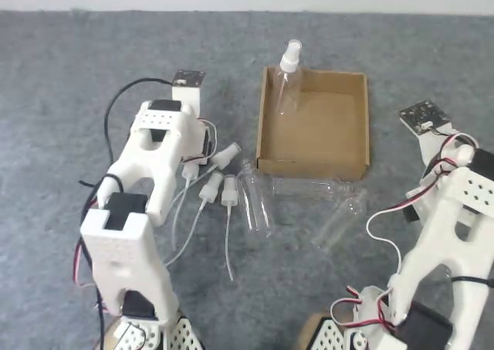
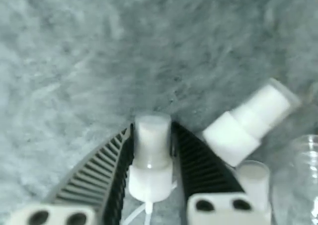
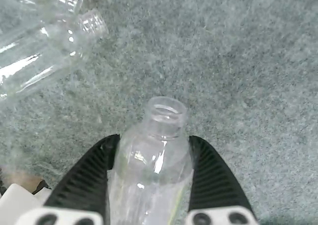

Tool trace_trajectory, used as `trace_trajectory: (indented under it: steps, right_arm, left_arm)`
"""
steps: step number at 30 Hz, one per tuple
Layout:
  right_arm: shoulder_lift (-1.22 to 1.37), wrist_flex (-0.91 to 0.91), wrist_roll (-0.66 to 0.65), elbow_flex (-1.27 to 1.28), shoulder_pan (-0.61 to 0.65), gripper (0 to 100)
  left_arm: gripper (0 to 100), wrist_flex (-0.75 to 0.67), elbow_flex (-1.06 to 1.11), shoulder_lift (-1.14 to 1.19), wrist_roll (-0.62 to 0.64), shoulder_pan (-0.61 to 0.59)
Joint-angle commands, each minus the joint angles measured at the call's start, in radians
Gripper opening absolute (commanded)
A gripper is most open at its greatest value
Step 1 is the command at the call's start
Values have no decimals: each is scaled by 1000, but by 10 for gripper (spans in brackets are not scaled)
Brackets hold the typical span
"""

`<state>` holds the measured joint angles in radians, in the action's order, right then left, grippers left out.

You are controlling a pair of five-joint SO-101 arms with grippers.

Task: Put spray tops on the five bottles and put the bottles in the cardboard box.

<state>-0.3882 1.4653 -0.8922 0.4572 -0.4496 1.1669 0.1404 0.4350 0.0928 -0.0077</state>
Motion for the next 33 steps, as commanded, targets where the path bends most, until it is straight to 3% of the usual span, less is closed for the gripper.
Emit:
trace_trajectory:
  steps: [1, 6, 14, 18, 27, 33]
  right_arm:
    - [-53, -13, -17, -11, 8, 13]
    - [-53, -16, -17, -18, 16, 13]
    - [-54, -7, 3, -207, 200, 9]
    - [-54, -4, 180, -318, 367, 6]
    - [-51, -110, 509, -348, 883, 6]
    - [-56, -239, 632, -299, 1107, 6]
  left_arm:
    - [28, 26, -39, -57, -12, -9]
    - [13, 71, -41, -232, -14, -9]
    - [13, 138, -41, -647, -14, -9]
    - [13, 172, -39, -852, -14, -9]
    - [13, 172, -45, -1229, -3, -9]
    - [13, 103, -47, -1361, -2, -9]
